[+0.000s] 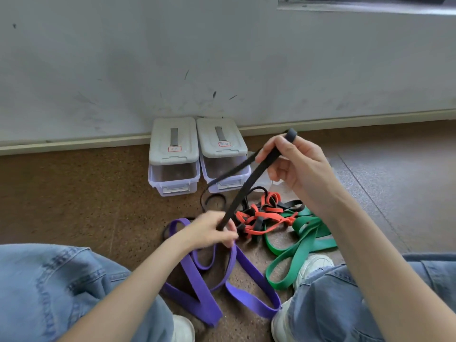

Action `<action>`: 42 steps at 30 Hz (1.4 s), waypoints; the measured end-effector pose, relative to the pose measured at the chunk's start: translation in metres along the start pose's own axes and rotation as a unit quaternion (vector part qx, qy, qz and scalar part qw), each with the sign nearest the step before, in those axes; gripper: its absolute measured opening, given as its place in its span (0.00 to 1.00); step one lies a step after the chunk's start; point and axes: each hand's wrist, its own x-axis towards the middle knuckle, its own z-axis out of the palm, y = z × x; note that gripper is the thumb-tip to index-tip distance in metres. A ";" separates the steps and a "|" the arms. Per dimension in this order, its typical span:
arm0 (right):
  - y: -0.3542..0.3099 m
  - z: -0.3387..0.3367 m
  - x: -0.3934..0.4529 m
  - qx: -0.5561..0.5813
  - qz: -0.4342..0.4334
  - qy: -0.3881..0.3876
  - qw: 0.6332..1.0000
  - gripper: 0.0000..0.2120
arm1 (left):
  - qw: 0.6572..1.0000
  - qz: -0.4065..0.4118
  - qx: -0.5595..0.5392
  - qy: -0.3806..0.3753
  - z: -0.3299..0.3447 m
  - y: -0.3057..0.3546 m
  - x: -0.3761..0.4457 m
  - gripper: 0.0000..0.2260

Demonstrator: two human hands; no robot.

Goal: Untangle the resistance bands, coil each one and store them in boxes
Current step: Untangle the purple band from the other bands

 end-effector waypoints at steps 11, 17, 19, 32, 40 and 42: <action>0.000 0.020 -0.009 -0.383 0.149 -0.285 0.866 0.11 | 0.988 0.138 0.076 0.001 -0.013 0.035 0.007 0.24; -0.016 -0.001 0.000 -0.176 -0.046 0.010 0.983 0.16 | 0.988 0.008 0.124 -0.092 -0.003 -0.010 -0.003 0.05; -0.013 -0.015 0.004 -0.221 -0.014 0.066 0.973 0.15 | 0.992 -0.065 0.106 -0.018 -0.021 -0.015 -0.010 0.08; 0.008 0.005 -0.003 -0.300 0.090 -0.205 0.927 0.31 | 0.949 0.067 0.290 0.107 -0.058 0.120 -0.031 0.08; 0.008 -0.003 0.001 -0.078 0.027 -0.088 0.993 0.09 | 0.996 0.054 0.069 0.032 -0.055 0.059 -0.015 0.03; 0.008 -0.007 0.003 0.046 -0.021 -0.051 0.997 0.11 | 0.994 -0.001 0.107 -0.039 -0.040 0.032 -0.015 0.03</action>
